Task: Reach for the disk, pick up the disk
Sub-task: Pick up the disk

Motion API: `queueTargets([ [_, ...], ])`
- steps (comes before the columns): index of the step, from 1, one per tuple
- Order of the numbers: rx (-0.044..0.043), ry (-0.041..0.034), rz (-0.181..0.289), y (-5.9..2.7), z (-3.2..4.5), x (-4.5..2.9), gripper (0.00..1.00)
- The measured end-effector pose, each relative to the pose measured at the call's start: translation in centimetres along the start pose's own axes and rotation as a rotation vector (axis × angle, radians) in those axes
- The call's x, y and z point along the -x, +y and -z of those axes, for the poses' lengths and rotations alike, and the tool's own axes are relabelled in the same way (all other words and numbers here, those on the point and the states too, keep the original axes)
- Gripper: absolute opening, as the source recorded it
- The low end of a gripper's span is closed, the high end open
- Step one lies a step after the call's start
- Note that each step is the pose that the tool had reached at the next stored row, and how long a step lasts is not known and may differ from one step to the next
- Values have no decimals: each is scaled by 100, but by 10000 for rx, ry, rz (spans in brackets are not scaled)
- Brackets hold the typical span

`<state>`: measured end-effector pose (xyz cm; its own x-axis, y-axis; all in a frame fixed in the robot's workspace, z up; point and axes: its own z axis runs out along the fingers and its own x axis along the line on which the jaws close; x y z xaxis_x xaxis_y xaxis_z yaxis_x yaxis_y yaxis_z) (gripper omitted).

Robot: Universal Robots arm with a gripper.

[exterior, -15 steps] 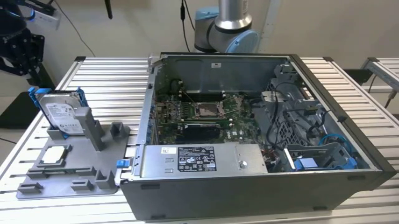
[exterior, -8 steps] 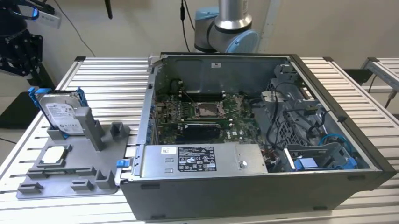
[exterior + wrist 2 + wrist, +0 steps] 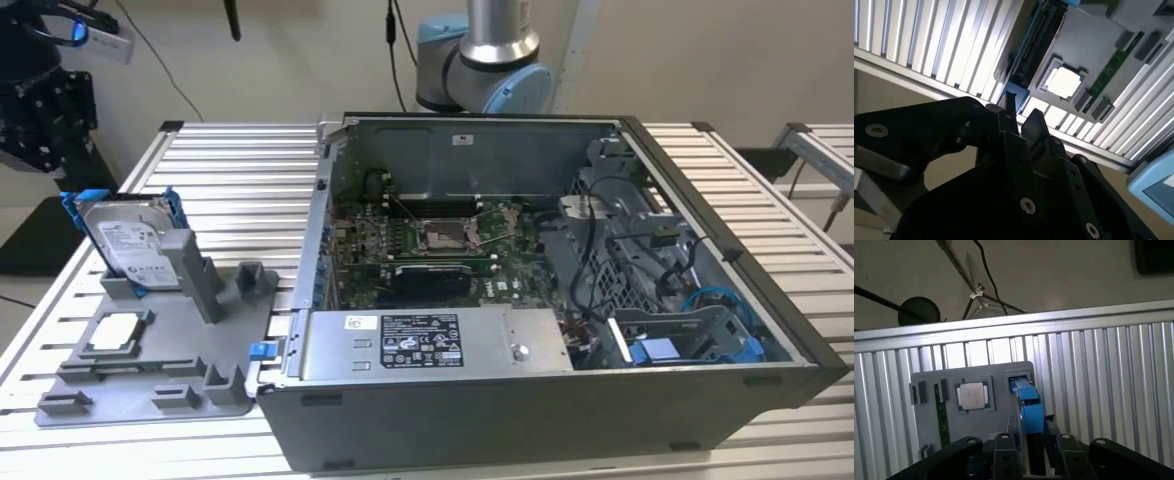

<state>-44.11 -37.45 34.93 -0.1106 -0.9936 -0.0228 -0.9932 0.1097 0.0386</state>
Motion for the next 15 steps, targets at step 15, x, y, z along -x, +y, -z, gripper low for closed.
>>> queueTargets([
  [15,16,-27,1188,-5,-229,31,100],
])
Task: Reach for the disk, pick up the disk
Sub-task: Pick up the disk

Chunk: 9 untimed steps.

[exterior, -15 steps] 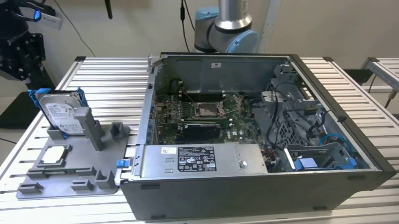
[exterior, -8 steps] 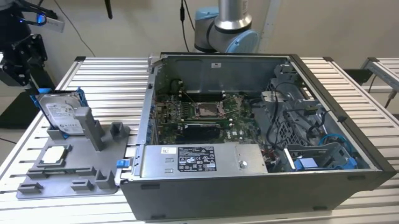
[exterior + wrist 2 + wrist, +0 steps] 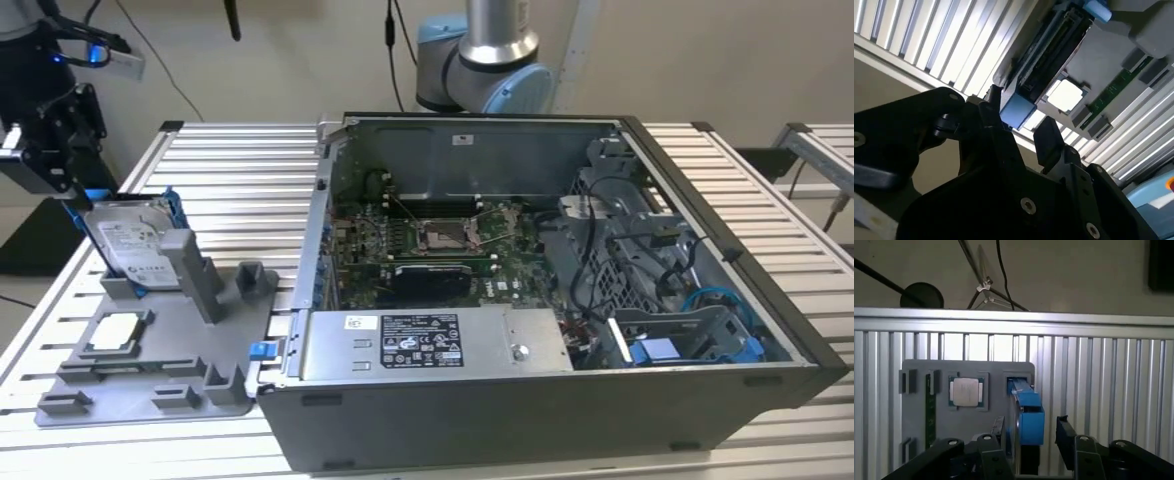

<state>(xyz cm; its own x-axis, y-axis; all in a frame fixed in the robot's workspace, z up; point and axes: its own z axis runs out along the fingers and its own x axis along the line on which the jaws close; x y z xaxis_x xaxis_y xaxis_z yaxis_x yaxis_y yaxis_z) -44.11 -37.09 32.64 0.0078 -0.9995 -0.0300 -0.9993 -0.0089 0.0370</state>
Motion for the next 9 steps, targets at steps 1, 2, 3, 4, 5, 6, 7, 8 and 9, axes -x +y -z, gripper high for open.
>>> queueTargets([
  [1,-1,-7,1,-1,-19,3,100],
  [2,-2,-11,1,-2,-36,5,100],
  [3,-6,-14,1,-3,-55,6,100],
  [4,-8,-15,2,-3,-73,6,100],
  [5,-14,-15,2,-4,-91,6,100],
  [6,-25,-15,2,-4,-110,6,100],
  [7,-40,-15,2,-5,-127,5,100],
  [8,-61,-14,3,-5,-144,5,100],
  [9,-89,-12,3,-6,-159,5,100],
])
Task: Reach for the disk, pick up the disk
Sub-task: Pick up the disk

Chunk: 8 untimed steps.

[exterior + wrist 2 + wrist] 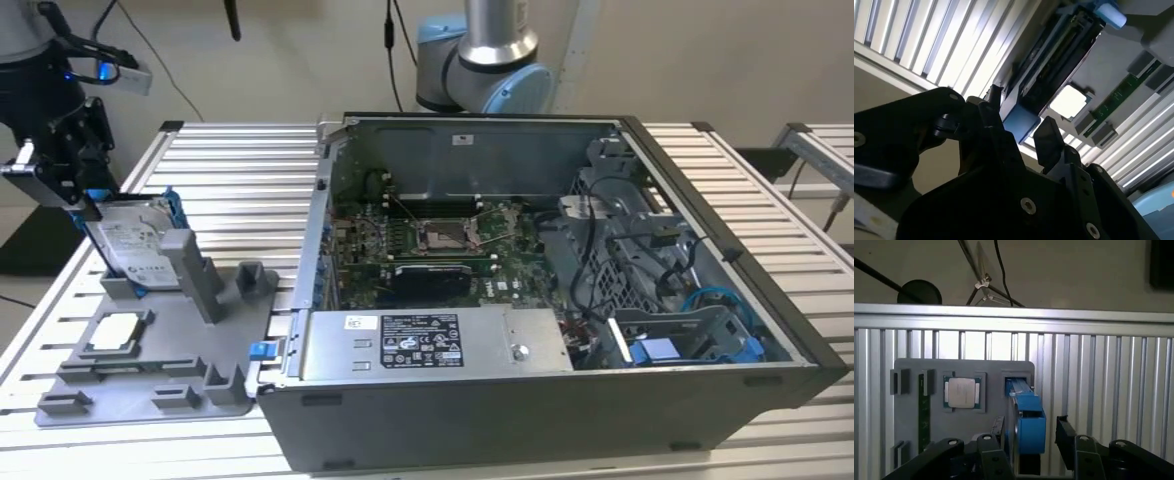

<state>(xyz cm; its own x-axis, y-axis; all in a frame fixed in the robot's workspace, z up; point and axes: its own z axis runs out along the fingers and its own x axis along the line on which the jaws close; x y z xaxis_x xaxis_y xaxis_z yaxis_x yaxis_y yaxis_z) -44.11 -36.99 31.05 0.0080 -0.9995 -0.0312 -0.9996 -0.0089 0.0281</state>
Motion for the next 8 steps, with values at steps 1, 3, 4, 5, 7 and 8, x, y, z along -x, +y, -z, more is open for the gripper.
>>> queueTargets([
  [1,-32,3,1,-1,-15,-1,100],
  [3,-110,17,3,-1,-39,-2,100],
  [4,-150,25,4,-1,-51,-2,100],
  [5,-190,32,6,-2,-63,-3,100],
  [7,-236,53,8,-2,-88,-7,100],
  [8,-245,64,8,-1,-100,-9,100],
])
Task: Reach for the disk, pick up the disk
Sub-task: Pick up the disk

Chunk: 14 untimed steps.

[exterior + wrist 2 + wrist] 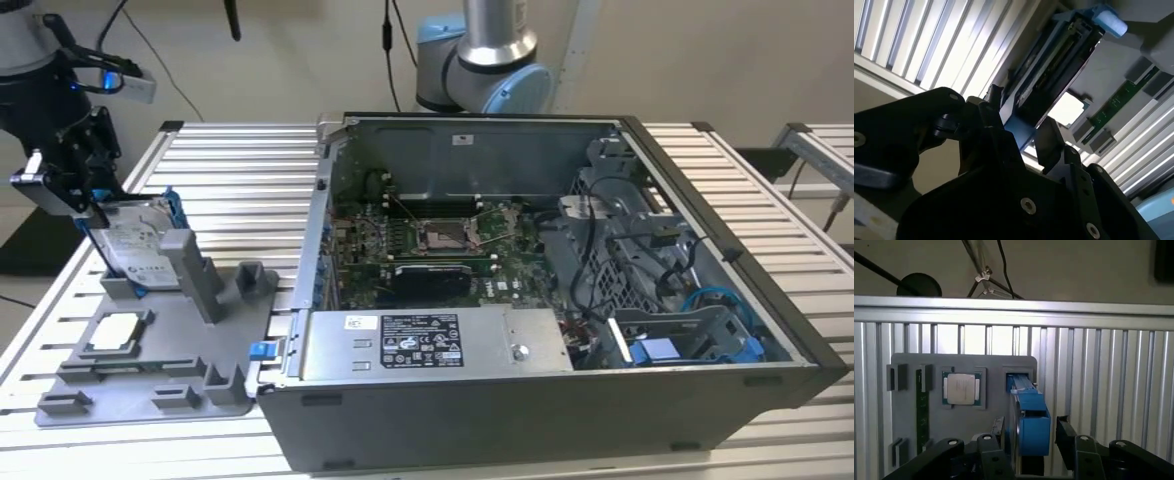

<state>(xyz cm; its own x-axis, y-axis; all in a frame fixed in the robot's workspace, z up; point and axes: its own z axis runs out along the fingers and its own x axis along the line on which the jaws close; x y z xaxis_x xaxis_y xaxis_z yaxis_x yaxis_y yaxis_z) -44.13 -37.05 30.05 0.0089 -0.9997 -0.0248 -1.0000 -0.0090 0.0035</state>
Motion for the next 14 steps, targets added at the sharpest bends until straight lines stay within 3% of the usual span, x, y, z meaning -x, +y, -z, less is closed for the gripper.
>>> queueTargets([
  [4,-4,55,-1,4,-52,-17,100],
  [8,-9,62,-2,19,-120,-32,100],
  [14,-136,63,7,68,-231,-31,100],
])
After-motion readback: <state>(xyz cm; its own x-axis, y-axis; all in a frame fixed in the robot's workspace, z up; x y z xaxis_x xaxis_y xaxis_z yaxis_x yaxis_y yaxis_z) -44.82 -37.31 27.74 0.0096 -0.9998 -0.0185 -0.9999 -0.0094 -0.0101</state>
